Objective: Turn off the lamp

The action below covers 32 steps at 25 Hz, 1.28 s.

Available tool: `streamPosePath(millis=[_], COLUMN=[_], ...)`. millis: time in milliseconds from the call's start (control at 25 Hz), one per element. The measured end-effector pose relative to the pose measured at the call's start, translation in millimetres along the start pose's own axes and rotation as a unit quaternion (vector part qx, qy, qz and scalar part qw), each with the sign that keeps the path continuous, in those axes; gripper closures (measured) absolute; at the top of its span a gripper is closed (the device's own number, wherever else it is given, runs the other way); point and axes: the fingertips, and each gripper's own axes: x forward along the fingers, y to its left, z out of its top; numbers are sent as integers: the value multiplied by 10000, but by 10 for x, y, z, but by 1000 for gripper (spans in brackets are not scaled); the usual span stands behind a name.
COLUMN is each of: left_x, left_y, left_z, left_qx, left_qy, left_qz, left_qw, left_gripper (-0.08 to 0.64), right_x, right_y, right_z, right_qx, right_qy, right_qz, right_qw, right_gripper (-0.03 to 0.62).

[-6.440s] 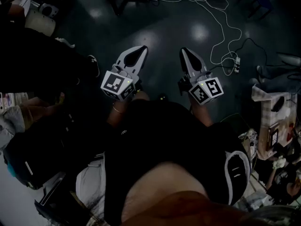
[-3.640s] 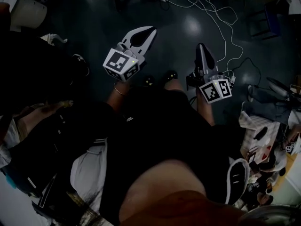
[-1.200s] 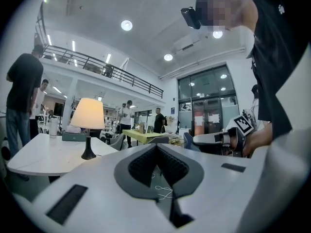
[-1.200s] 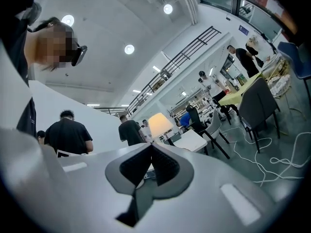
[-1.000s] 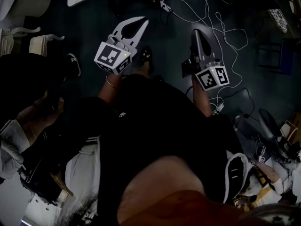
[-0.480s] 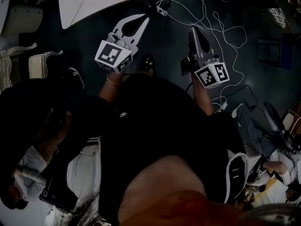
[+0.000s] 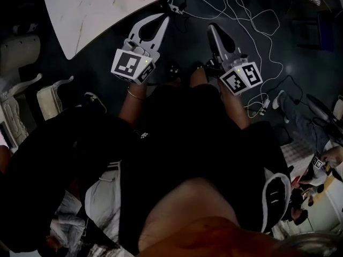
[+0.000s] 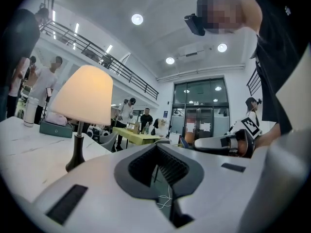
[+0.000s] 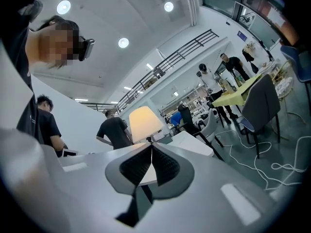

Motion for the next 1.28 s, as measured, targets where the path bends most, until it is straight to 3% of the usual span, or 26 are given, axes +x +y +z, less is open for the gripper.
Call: streamPosePath(millis=[440, 760, 1040, 1120, 1280], left_x=[210, 449, 577, 574, 658], left_y=[73, 188, 320, 352, 319], left_z=[-302, -613, -937, -992, -1181], left_qx=[-37, -243, -160, -38, 581], left_qy=[266, 383, 457, 507, 869], left_qz=[63, 281, 318, 363, 272], left_qw=[9996, 9986, 9983, 9980, 9941], left_gripper=[552, 552, 552, 552, 552], right_x=[212, 450, 781, 860, 1015], right_y=[-190, -671, -1035, -1073, -1260], right_z=[-171, -407, -700, -803, -1076], right_qx=[-34, -76, -389, -519, -664], right_qy=[277, 562, 1068, 1202, 1523], right_qz=[37, 41, 170, 237, 348], right_qw=[9996, 9984, 9934, 9911, 9855], right_gripper=[592, 591, 586, 580, 561])
